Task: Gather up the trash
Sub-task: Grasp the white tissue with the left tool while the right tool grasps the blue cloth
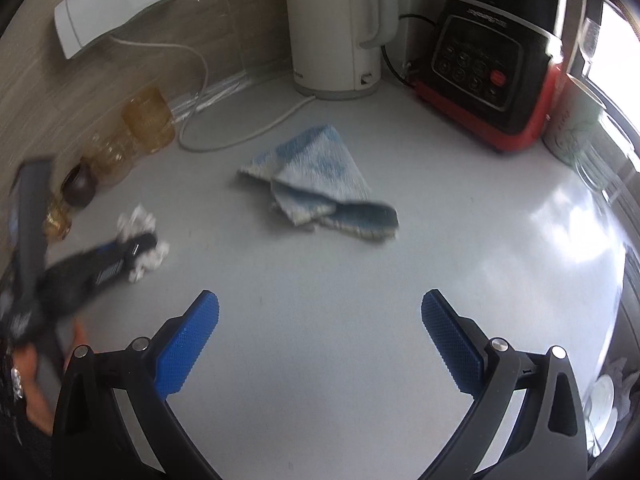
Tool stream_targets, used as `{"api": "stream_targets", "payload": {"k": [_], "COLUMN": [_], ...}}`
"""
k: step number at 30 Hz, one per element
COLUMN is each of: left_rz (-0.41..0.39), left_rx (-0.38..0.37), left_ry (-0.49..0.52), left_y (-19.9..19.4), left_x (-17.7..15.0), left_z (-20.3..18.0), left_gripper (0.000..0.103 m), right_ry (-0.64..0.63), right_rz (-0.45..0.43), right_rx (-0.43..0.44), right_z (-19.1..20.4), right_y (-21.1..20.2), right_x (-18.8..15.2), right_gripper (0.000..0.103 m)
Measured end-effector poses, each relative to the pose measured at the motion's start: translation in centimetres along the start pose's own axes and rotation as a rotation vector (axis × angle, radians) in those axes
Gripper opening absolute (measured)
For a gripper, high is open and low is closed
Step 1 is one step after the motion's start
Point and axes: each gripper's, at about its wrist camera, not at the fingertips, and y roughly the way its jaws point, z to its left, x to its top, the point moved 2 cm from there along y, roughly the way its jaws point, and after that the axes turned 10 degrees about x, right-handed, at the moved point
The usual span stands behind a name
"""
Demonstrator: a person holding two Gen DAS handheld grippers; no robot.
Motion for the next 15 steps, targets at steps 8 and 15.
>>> {"api": "stream_targets", "payload": {"k": [8,15], "left_rz": [-0.022,-0.013], "left_rx": [-0.026,-0.055], "left_ry": [-0.003,0.004], "left_y": [-4.4,-5.9], "left_x": [-3.6,-5.5], "left_z": [1.7,2.4], "left_gripper": [0.030,0.030], "right_ry": [0.081,0.118], "right_rz": [0.001,0.013], "right_rx": [-0.039,-0.070], "right_z": [-0.8,-0.1], "right_y": [7.6,11.2], "right_x": [7.3,8.8], "right_gripper": [0.101,0.101]}}
